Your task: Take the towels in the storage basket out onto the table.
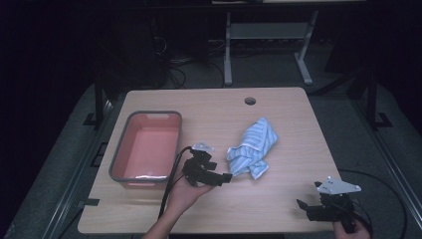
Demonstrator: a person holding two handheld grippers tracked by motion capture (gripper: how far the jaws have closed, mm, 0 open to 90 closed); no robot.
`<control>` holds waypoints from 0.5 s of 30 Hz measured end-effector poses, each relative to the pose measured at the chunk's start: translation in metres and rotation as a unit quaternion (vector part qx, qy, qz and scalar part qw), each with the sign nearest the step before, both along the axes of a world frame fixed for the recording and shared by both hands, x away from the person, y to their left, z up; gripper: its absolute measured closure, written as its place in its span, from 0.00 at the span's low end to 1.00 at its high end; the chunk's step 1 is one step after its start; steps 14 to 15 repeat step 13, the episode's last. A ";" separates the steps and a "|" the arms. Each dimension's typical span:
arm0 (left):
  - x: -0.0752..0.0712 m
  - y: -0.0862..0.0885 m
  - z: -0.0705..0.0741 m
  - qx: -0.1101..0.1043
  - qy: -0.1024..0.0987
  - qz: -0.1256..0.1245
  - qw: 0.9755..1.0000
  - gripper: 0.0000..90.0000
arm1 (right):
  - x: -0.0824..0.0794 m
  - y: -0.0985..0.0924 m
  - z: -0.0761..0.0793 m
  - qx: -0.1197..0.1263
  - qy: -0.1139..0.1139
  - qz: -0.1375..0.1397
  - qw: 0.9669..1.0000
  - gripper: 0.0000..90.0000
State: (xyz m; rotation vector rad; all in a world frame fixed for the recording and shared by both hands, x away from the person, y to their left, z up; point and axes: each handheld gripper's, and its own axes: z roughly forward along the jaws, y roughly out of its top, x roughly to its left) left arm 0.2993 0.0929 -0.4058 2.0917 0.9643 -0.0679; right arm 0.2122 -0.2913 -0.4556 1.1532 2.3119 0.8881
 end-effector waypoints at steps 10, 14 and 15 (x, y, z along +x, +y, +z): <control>-0.031 0.014 -0.011 0.001 -0.022 0.009 1.000 0.25 | -0.002 0.002 -0.001 -0.001 0.001 0.001 1.000 0.15; -0.042 0.018 -0.020 -0.006 -0.037 0.011 0.999 0.25 | -0.004 0.001 -0.002 0.004 0.000 -0.001 1.000 0.15; -0.042 0.018 -0.020 -0.006 -0.037 0.011 0.999 0.25 | -0.004 0.001 -0.002 0.004 0.000 -0.001 1.000 0.15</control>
